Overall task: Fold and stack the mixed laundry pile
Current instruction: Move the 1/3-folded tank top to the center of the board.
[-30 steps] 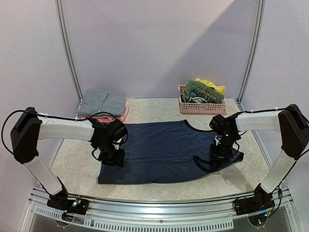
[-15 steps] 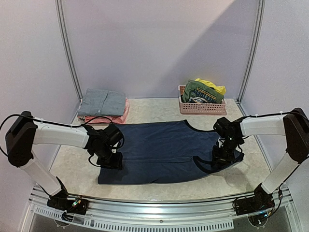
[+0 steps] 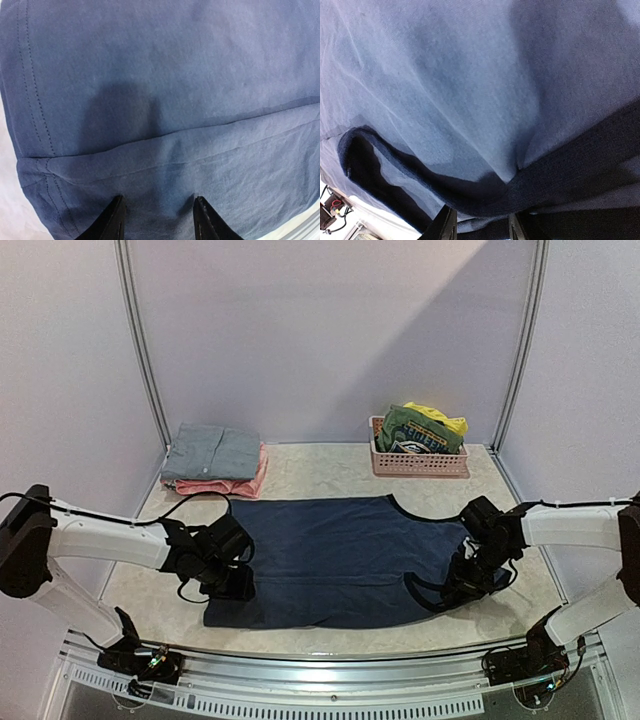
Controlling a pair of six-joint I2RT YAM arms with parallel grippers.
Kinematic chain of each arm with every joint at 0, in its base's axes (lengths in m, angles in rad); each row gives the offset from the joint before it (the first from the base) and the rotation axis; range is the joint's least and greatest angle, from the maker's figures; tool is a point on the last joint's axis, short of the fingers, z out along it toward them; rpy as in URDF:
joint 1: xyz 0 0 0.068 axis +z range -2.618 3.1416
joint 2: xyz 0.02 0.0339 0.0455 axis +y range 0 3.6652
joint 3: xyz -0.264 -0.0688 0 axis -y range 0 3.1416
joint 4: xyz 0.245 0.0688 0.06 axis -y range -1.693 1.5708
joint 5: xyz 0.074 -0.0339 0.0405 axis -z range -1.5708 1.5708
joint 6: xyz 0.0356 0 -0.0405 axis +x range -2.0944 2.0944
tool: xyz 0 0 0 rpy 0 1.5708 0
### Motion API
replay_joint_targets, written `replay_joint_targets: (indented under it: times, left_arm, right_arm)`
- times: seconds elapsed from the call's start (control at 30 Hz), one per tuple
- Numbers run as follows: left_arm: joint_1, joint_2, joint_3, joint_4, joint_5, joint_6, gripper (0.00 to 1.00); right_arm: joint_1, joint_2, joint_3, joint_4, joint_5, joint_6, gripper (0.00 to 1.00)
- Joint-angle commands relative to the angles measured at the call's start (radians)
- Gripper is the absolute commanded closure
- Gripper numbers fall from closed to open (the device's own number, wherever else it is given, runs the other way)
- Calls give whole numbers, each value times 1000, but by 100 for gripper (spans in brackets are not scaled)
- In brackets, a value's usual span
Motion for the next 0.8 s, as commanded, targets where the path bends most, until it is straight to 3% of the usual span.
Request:
replay_joint_targets:
  times: [0.0, 0.33, 0.6, 0.77]
  left_arm:
    - [-55, 44, -98, -107, 83, -69, 53]
    - [-73, 0, -63, -162, 68, -76, 53]
    - [-61, -52, 63, -304, -5, -24, 52]
    - [7, -94, 148, -394, -25, 50, 50]
  right_arm:
    - [11, 8, -117, -102, 17, 44, 64]
    - [14, -23, -75, -169, 44, 50, 63]
    - [15, -33, 100, -286, 97, 23, 62]
    - [15, -46, 239, -385, 147, -6, 58]
